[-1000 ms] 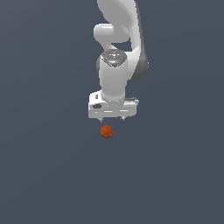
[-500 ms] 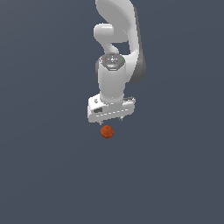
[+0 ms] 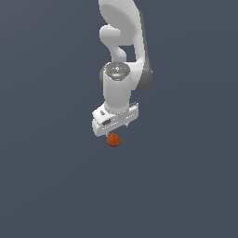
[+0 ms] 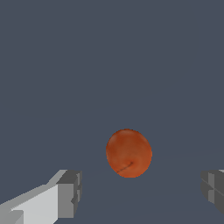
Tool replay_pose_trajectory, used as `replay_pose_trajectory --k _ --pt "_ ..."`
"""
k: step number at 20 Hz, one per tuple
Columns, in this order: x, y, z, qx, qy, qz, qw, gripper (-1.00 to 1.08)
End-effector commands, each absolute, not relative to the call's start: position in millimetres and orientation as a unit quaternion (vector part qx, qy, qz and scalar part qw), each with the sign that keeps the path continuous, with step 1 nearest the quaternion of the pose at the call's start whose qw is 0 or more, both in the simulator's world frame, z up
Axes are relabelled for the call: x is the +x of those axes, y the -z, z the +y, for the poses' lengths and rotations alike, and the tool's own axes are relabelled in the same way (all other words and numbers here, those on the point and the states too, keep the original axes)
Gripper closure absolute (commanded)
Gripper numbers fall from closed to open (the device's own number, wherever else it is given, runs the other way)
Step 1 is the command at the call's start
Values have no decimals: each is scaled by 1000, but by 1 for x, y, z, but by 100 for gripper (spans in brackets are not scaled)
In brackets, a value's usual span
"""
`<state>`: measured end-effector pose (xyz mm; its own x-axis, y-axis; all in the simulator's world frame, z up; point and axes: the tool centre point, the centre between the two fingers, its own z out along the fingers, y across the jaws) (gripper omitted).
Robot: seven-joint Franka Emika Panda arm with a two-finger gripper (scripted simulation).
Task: Pick up the object and move it to a goal position.
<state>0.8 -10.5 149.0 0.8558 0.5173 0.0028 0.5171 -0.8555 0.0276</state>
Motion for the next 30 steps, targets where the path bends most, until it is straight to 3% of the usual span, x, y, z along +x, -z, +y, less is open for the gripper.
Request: replay_pose_trajectory --k 1,30 --pt "0 -145 -12 954 -4 301 13 -92" --pt "-7 -106 -25 774 2 633 3 -92"
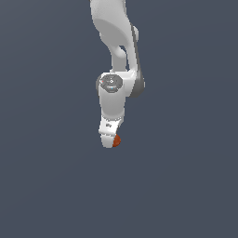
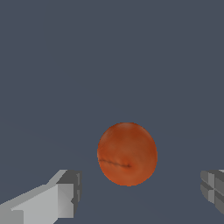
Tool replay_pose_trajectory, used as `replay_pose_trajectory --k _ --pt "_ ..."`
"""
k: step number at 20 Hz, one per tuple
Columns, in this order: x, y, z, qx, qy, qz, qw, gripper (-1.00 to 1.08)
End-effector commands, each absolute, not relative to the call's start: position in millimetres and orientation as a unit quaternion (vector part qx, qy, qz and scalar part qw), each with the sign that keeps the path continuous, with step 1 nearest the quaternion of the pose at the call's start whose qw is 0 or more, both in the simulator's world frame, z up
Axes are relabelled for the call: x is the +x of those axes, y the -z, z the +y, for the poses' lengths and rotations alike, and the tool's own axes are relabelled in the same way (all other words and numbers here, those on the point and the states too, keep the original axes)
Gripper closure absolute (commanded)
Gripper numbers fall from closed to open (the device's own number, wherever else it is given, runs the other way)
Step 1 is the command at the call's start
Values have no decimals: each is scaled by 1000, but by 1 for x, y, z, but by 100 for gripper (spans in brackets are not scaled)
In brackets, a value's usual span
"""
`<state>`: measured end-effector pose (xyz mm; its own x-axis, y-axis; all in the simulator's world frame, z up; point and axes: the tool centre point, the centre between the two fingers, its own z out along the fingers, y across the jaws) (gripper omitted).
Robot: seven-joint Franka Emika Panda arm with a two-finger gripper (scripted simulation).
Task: Pick up the object and move it to a goal position.
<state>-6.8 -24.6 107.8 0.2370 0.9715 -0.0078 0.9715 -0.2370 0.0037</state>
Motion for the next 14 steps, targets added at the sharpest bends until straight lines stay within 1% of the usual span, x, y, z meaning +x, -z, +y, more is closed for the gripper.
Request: replay_pose_trajectory --k 1,14 --pt "-7 -105 -25 767 2 641 3 -92" --pt "-9 -97 -27 712 0 702 0 -92"
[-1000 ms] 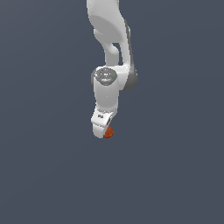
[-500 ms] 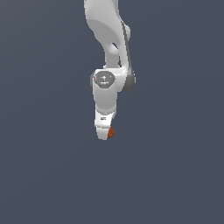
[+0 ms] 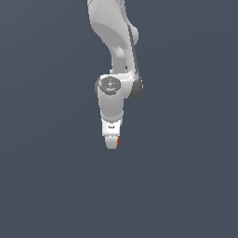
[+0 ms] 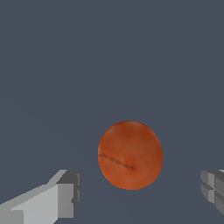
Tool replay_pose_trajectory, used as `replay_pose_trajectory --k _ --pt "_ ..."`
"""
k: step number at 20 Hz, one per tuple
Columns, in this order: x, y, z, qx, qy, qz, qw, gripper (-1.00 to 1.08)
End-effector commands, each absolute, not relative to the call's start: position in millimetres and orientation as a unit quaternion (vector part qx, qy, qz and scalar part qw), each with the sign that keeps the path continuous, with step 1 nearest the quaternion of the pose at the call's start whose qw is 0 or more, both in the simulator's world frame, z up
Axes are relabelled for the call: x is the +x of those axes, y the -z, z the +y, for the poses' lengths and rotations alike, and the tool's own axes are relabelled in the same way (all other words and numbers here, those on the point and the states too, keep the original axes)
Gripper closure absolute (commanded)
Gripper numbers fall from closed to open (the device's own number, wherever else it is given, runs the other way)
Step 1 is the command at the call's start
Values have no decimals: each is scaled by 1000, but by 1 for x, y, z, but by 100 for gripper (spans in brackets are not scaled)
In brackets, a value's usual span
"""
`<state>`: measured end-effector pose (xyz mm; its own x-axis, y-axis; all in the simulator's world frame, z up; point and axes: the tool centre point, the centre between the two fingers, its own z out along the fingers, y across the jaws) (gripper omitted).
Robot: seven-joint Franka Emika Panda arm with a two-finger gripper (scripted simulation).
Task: Pick up the object and move it to a goal position.
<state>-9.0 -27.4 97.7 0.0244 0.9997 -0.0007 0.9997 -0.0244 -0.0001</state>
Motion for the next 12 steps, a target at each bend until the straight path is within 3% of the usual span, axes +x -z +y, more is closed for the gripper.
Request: replay_pose_trajectory --k 1,12 --pt "-9 -97 -27 711 0 703 0 -92" --pt "-10 -73 -27 710 0 704 0 -92"
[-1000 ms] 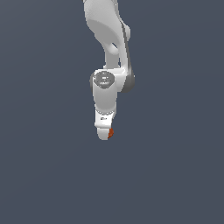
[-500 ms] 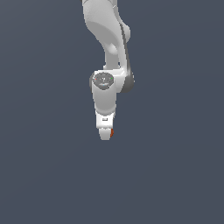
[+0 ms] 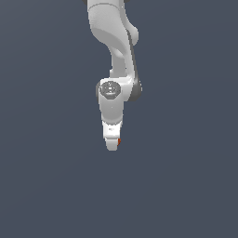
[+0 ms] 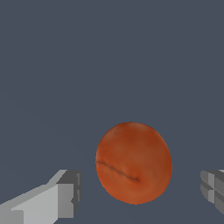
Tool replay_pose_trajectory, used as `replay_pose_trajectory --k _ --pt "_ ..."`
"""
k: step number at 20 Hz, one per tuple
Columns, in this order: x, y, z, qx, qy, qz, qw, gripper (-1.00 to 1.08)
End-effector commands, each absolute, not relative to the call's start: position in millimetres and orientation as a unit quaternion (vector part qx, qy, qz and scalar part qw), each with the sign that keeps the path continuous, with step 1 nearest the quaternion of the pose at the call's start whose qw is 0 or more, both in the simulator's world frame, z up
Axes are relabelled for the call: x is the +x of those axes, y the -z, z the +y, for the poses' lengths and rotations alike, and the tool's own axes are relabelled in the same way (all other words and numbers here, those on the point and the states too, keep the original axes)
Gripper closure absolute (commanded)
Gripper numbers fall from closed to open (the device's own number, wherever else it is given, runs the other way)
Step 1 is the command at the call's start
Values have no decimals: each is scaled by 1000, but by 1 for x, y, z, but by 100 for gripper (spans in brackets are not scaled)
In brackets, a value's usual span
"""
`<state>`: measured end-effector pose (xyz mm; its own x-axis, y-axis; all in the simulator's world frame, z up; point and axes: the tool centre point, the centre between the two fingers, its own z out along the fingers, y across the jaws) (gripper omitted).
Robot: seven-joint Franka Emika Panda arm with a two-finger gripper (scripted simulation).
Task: Pick up the object and move it to a goal position.
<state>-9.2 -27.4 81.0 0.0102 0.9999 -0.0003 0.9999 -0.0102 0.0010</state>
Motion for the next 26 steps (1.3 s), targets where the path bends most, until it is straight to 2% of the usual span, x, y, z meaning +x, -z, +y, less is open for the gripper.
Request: replay_pose_trajectory --k 1,9,10,26 --pt "-10 -68 -27 710 0 704 0 -92" --pt "-9 -47 -28 710 0 704 0 -92" --pt "-9 -47 -28 710 0 704 0 108" --pt "-8 -60 -31 710 0 705 1 108"
